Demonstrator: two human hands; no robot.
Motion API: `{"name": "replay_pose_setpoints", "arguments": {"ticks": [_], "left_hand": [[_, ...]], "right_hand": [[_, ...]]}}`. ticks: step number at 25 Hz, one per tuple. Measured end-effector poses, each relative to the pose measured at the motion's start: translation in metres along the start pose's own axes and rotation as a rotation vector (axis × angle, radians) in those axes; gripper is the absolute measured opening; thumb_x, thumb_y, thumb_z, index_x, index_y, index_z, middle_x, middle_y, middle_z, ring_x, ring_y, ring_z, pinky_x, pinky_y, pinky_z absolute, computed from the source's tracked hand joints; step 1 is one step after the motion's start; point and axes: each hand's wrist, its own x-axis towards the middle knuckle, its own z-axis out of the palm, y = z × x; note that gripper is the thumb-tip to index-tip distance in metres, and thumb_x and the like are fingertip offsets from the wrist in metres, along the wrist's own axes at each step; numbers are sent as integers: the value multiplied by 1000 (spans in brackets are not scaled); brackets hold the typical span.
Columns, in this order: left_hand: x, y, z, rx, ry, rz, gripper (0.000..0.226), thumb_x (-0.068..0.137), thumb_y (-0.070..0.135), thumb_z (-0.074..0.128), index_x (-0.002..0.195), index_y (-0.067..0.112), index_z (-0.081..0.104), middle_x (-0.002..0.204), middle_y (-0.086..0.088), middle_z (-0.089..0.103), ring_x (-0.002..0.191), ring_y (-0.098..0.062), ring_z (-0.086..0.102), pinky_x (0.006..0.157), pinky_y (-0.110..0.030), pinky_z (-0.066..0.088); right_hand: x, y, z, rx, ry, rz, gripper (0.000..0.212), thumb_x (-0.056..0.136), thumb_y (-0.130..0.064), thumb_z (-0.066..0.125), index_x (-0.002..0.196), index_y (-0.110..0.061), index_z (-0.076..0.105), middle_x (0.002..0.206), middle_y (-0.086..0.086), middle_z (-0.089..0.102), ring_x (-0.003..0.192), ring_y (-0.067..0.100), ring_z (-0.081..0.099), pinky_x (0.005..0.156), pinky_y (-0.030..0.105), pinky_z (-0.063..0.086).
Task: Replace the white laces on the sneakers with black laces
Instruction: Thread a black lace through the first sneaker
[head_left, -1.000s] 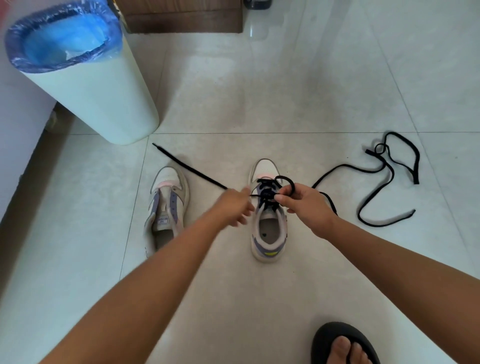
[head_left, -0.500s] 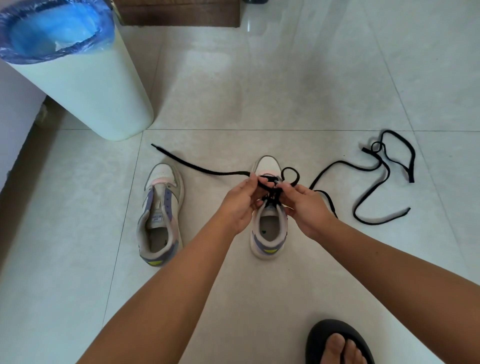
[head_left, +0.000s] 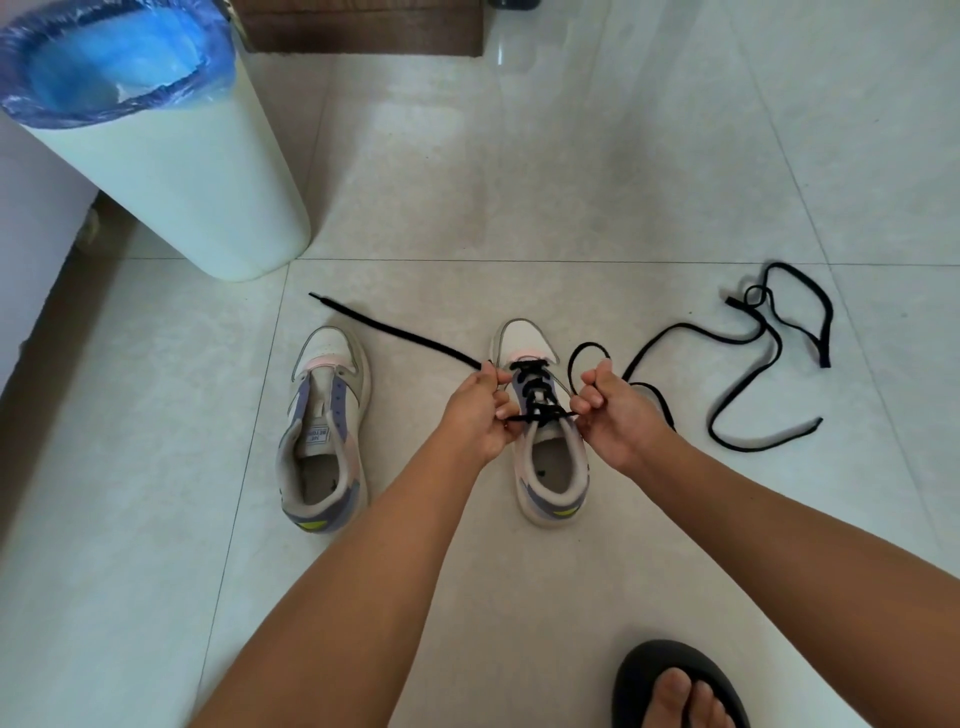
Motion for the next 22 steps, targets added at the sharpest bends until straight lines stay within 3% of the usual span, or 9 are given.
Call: {"name": "replay_pose_setpoints", "arguments": {"ticks": [2, 6, 8, 10, 13, 15, 17, 20, 22], "left_hand": [[1, 0, -3, -2, 6, 5, 32, 103, 32, 33, 80, 13, 45, 39, 6, 27, 32, -6, 24, 52, -23, 32], [-5, 0, -3, -30, -109, 146, 31, 102, 28, 36, 81, 10, 48, 42, 5, 28, 35, -7, 27, 61, -29, 52], [-7, -2, 0, 9, -155, 159, 32, 103, 28, 35, 79, 10, 48, 41, 5, 27, 34, -7, 24, 48, -24, 48], [-7, -2, 1, 45, -148, 138, 32, 103, 27, 36, 78, 10, 47, 41, 6, 26, 34, -6, 21, 39, -18, 34], [-3, 0, -2, 111, -117, 86, 31, 103, 25, 36, 77, 10, 45, 40, 7, 25, 33, -6, 21, 37, -16, 27], [-3, 0, -4, 160, -100, 79, 31, 103, 24, 37, 77, 9, 46, 41, 6, 26, 33, -6, 22, 37, -16, 27], [-5, 0, -3, 197, -98, 135, 31, 102, 23, 38, 77, 9, 49, 43, 5, 30, 36, -7, 27, 41, -20, 32], [-12, 13, 1, 390, -92, 407, 31, 100, 17, 43, 72, 12, 58, 59, 3, 54, 55, -8, 52, 63, -24, 49], [-21, 22, 4, 643, -123, 566, 29, 98, 17, 47, 73, 17, 62, 78, 5, 66, 73, -3, 60, 74, -18, 49]], "right_hand": [[1, -1, -1, -27, 4, -35, 34, 101, -36, 35, 78, -13, 47, 43, -7, 36, 42, 7, 39, 55, 21, 33], [-3, -10, 6, -53, -60, -110, 32, 100, -29, 40, 81, -6, 52, 47, -3, 35, 47, 12, 37, 77, 31, 51], [-4, -13, 11, -35, -56, -86, 32, 100, -31, 42, 80, -7, 52, 46, -4, 31, 44, 10, 33, 62, 26, 50], [-4, -10, 12, -24, -22, -50, 33, 99, -32, 42, 79, -8, 50, 44, -5, 27, 40, 8, 28, 45, 20, 35], [-4, -7, 7, -57, 20, 7, 31, 100, -29, 43, 79, -7, 49, 43, -5, 24, 37, 6, 25, 38, 18, 26], [-7, -8, 7, -279, -28, -41, 30, 99, -25, 45, 80, -5, 55, 46, -3, 27, 38, 7, 26, 39, 19, 26], [-14, -11, 14, -676, -117, -136, 27, 98, -19, 47, 83, -5, 62, 48, -4, 37, 39, 4, 34, 41, 17, 30], [-21, -11, 26, -1226, -228, -264, 21, 94, -16, 49, 89, -2, 64, 69, 0, 57, 64, 10, 50, 57, 19, 38], [-24, -9, 32, -1388, -303, -274, 24, 95, -23, 49, 88, -6, 64, 78, -1, 60, 72, 10, 53, 66, 20, 39]]}}
